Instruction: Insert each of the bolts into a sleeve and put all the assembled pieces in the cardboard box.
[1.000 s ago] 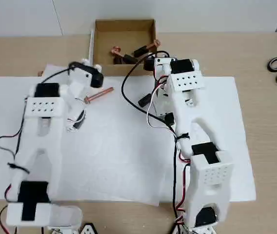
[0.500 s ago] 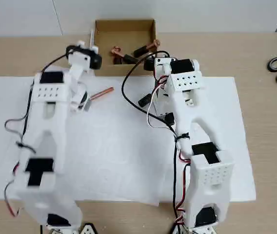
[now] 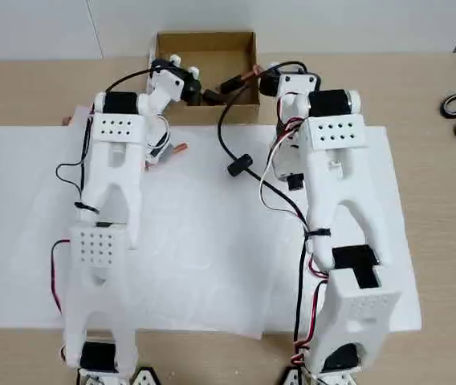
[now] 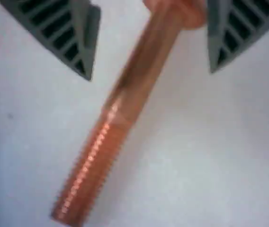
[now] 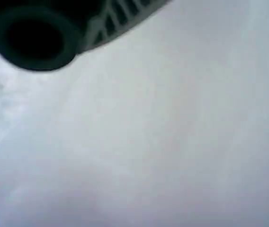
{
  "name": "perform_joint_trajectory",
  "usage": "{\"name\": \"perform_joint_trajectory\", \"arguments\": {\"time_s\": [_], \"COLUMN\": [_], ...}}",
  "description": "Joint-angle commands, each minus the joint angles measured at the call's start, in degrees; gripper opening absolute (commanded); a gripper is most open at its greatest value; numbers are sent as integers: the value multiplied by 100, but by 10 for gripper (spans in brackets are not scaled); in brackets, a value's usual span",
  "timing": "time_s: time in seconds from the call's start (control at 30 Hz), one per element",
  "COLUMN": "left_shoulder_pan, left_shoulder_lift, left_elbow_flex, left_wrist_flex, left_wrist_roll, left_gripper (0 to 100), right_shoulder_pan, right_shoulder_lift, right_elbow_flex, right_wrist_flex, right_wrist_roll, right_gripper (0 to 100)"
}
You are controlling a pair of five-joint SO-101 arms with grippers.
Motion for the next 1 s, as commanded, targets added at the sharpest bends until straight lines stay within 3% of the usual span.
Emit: {"name": "perform_joint_trajectory", "arguments": {"time_s": [0.0, 0.3, 0.47, 0.77, 0.97], "left_shoulder_pan": [-9, 0, 70, 448, 457], "left_shoulder_lift": [404, 870, 879, 800, -220], "left_elbow_flex": [-998, -1297, -1288, -1077, -919], "left_wrist_flex": [308, 404, 554, 659, 677], "left_wrist_roll": [-62, -88, -88, -53, 255], "left_gripper": [153, 147, 1, 5, 5], "right_shoulder_pan": [57, 57, 57, 92, 101], "right_shoulder_lift": [-426, -426, -426, -435, -435], "right_elbow_flex": [-70, -70, -70, -70, -70], "right_wrist_flex": [66, 66, 66, 66, 66], "right_wrist_roll": [9, 9, 9, 9, 9], "right_gripper": [4, 4, 4, 4, 4]}}
